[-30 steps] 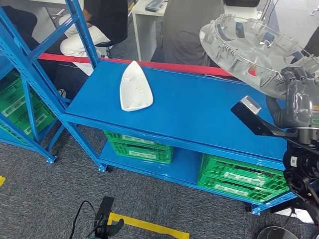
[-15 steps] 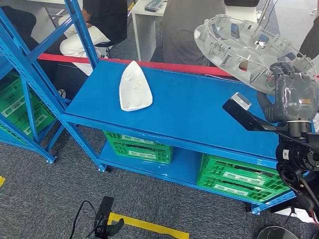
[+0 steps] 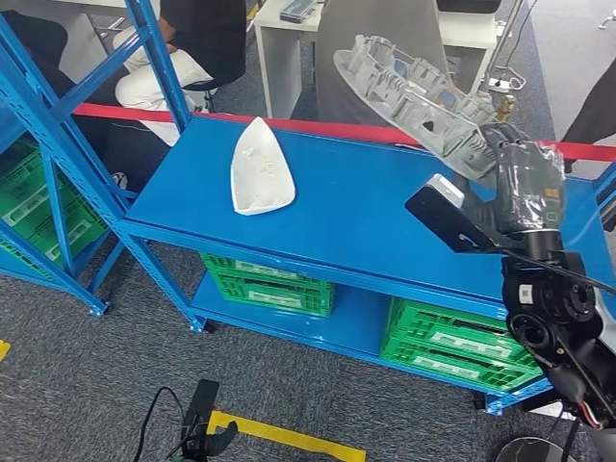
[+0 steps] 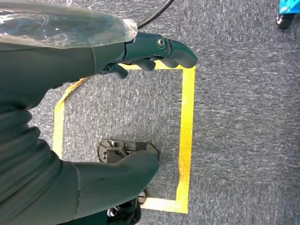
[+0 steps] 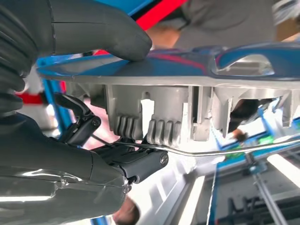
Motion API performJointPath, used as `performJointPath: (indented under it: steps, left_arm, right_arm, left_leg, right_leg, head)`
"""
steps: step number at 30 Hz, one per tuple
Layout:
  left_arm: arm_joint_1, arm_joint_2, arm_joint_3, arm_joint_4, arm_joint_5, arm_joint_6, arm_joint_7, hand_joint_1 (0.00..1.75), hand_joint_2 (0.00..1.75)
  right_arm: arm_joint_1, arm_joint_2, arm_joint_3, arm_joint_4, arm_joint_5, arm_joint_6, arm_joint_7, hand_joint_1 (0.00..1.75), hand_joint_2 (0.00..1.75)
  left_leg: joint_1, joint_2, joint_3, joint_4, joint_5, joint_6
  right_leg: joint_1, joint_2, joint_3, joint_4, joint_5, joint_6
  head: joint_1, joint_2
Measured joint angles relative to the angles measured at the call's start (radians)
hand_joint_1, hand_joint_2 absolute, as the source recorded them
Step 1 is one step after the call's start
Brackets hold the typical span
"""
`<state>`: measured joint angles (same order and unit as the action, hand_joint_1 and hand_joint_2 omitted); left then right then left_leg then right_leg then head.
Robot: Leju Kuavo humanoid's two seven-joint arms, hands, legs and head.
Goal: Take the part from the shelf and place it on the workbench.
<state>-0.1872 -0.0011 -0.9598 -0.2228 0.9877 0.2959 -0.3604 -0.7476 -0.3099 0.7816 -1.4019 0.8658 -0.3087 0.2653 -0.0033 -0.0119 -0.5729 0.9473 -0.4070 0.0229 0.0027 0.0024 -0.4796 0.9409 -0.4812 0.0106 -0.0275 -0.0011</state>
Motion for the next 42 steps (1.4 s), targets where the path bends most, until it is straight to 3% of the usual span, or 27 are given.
performJointPath:
  steps: [9, 29, 33, 35, 37, 38, 39, 40, 42]
  left_arm:
    - [0.001, 0.001, 0.001, 0.0, 0.017, -0.011, -0.003, 0.0, 1.75]
    - [0.001, 0.006, 0.002, 0.0, 0.01, -0.023, 0.001, 0.0, 1.75]
    - [0.0, 0.007, 0.003, 0.0, 0.011, -0.023, 0.001, 0.0, 1.75]
    - [-0.001, 0.006, 0.003, 0.0, 0.011, -0.023, 0.001, 0.0, 1.75]
    - [-0.001, 0.006, 0.003, 0.0, 0.011, -0.024, 0.001, 0.0, 1.75]
    - [-0.001, 0.006, 0.003, 0.0, 0.011, -0.024, 0.001, 0.0, 1.75]
    - [0.0, 0.006, 0.003, 0.0, 0.011, -0.024, 0.001, 0.0, 1.75]
    - [0.0, 0.006, 0.003, 0.0, 0.011, -0.024, 0.001, 0.0, 1.75]
    - [0.0, 0.007, 0.003, 0.0, 0.011, -0.024, 0.002, 0.0, 1.75]
  right_arm:
    - [0.0, 0.02, 0.021, 0.0, -0.146, 0.031, -0.035, 1.75, 1.75]
    - [-0.001, 0.027, 0.043, 0.0, -0.105, 0.03, -0.045, 1.75, 1.75]
    - [-0.003, 0.028, 0.042, -0.002, -0.099, 0.028, -0.041, 1.75, 1.75]
    - [-0.004, 0.028, 0.041, -0.003, -0.098, 0.027, -0.041, 1.75, 1.75]
    - [-0.002, 0.028, 0.041, -0.003, -0.097, 0.025, -0.041, 1.75, 1.75]
    - [0.001, 0.028, 0.042, -0.003, -0.096, 0.025, -0.041, 1.75, 1.75]
    - [0.003, 0.028, 0.042, -0.002, -0.095, 0.025, -0.041, 1.75, 1.75]
    - [0.004, 0.028, 0.042, -0.002, -0.095, 0.025, -0.041, 1.75, 1.75]
    - [0.005, 0.028, 0.042, -0.002, -0.094, 0.025, -0.041, 1.75, 1.75]
  left_leg:
    - [0.0, 0.0, 0.0, 0.0, 0.0, 0.0]
    - [0.0, 0.0, 0.0, 0.001, 0.0, 0.0]
    - [0.005, 0.001, 0.013, -0.026, 0.009, 0.014]
    - [0.016, 0.004, 0.026, -0.051, 0.018, 0.016]
    - [0.018, 0.006, 0.029, -0.053, 0.018, 0.015]
    - [0.021, 0.005, 0.029, -0.051, 0.016, 0.013]
    - [0.024, 0.005, 0.029, -0.048, 0.014, 0.009]
    - [0.03, 0.004, 0.029, -0.041, 0.009, 0.003]
    - [0.04, 0.0, 0.026, -0.019, -0.005, -0.016]
  right_leg:
    - [0.0, 0.0, 0.0, 0.0, 0.0, 0.0]
    - [0.0, 0.0, 0.0, 0.0, 0.0, 0.0]
    - [-0.004, 0.001, 0.001, -0.004, -0.002, 0.013]
    - [-0.004, 0.002, -0.04, 0.08, -0.046, 0.019]
    - [-0.011, 0.002, -0.117, 0.227, -0.106, 0.029]
    - [-0.016, 0.002, -0.147, 0.277, -0.116, 0.033]
    - [-0.022, 0.001, -0.161, 0.291, -0.104, 0.039]
    - [-0.028, 0.001, -0.154, 0.26, -0.071, 0.045]
    - [-0.041, 0.0, -0.103, 0.128, 0.009, 0.063]
  head:
    - [0.0, 0.0]
    - [0.0, 0.0]
    - [0.0, 0.0]
    - [0.002, 0.0]
    - [0.005, 0.0]
    - [0.006, 0.0]
    - [0.006, 0.0]
    - [0.006, 0.0]
    - [0.007, 0.0]
